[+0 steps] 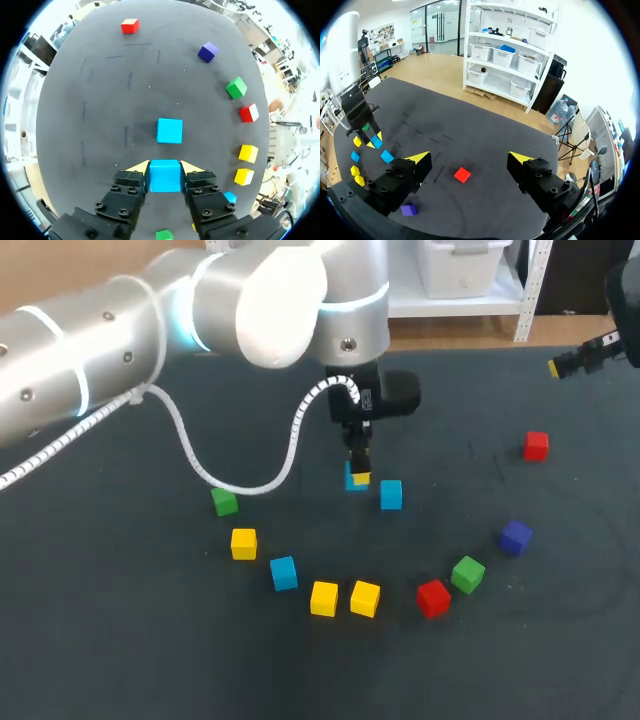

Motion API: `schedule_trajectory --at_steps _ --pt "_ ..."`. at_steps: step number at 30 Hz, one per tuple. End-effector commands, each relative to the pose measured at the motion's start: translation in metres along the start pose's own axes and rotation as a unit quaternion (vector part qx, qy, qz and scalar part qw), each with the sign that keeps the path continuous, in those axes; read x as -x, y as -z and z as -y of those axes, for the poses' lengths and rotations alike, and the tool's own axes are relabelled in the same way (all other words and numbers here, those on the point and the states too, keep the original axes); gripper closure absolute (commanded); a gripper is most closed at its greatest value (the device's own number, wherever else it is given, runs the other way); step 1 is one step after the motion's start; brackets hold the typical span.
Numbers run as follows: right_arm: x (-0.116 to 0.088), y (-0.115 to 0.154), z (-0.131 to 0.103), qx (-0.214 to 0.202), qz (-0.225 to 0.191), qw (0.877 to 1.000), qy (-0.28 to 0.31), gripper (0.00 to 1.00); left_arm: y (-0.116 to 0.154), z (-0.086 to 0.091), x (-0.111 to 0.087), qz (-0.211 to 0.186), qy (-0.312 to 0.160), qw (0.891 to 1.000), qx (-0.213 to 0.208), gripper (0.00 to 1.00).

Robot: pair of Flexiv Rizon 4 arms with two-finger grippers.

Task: Place the blue cubes, place green cubes on the blue cubes, place the yellow cubes on the green cubes, then place the red cubes on the yellow cubes, and place purple cube on the red cubes.

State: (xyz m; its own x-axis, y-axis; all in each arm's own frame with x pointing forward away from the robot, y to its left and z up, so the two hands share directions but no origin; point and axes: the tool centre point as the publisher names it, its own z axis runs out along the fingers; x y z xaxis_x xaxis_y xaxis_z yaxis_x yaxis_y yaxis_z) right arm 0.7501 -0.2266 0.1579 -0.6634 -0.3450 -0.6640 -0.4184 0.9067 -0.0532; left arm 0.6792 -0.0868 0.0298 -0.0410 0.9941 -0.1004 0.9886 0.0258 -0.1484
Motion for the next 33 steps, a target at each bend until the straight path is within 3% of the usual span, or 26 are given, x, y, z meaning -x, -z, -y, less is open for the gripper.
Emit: schedule_trajectory --at_steps 1,19,33 --pt "-0.002 -0.001 -0.002 -0.005 0.004 1.0 -0.001 0.0 -0.004 0.007 -0.005 0.008 0.0 1.0 0.006 1.0" --pt "-0.002 -0.001 -0.002 -0.005 0.004 1.0 -0.001 0.0 -0.022 0.001 0.011 0.0 -0.022 1.0 -0.004 1.0" --pt "-0.002 -0.001 -0.002 -0.005 0.004 1.0 -0.001 0.0 -0.029 0.001 0.012 -0.002 -0.017 1.0 -0.01 1.0"
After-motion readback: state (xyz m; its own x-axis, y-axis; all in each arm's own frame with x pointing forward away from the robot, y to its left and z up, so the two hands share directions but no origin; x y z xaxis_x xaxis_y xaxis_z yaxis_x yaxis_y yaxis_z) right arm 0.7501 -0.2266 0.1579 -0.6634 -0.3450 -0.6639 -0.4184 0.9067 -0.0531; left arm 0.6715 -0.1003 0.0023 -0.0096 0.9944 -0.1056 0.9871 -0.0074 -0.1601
